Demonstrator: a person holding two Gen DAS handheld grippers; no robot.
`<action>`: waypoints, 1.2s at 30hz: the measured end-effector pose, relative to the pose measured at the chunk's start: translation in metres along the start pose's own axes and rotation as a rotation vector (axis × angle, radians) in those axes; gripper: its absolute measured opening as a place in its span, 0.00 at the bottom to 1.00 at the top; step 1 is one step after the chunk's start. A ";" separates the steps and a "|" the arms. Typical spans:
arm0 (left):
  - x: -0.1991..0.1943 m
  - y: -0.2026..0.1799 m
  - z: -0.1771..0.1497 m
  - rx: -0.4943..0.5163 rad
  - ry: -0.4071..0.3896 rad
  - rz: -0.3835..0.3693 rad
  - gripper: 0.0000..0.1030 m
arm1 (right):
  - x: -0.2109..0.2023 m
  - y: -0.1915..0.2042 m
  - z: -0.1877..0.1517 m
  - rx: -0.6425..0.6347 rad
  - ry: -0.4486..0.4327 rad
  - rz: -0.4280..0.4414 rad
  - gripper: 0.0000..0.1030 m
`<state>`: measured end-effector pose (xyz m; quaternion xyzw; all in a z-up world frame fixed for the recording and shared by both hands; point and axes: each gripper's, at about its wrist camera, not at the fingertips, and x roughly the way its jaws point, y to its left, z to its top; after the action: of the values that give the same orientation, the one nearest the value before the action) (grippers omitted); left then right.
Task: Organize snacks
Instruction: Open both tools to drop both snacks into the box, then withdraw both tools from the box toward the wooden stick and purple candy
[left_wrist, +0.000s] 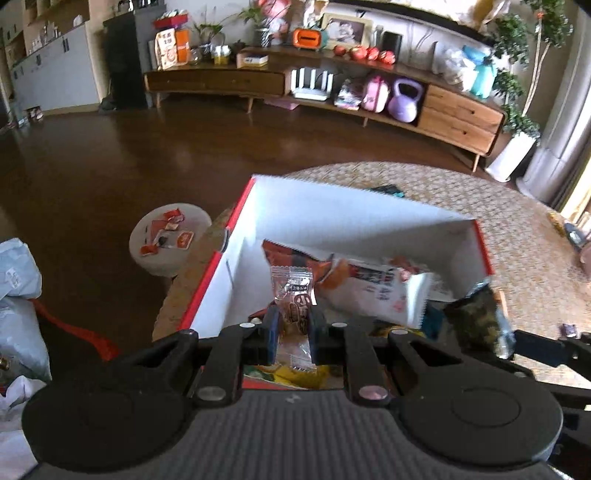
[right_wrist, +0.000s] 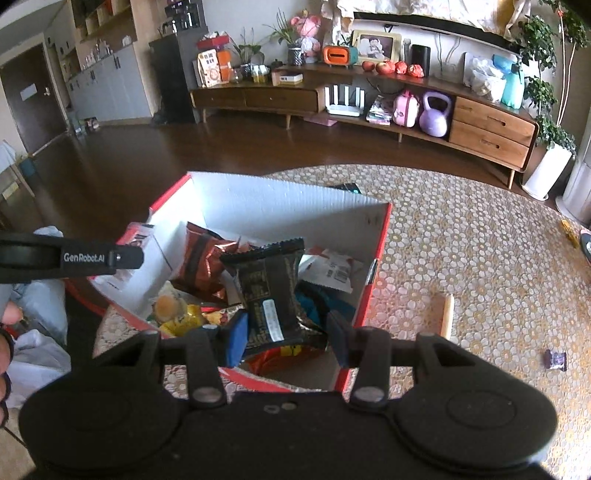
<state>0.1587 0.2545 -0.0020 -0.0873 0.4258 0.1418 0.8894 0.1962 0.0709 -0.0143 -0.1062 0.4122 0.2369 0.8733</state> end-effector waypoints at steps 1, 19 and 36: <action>0.005 0.002 0.000 -0.003 0.009 0.003 0.15 | 0.003 0.000 0.000 0.000 0.006 -0.007 0.43; 0.053 0.004 -0.005 0.021 0.087 0.022 0.15 | 0.032 0.002 0.001 0.002 0.068 -0.017 0.44; 0.037 0.004 -0.007 -0.026 0.046 -0.025 0.73 | 0.016 0.000 -0.003 -0.005 0.052 0.041 0.79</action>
<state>0.1742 0.2631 -0.0350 -0.1076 0.4431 0.1343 0.8798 0.2027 0.0754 -0.0284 -0.1059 0.4361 0.2530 0.8571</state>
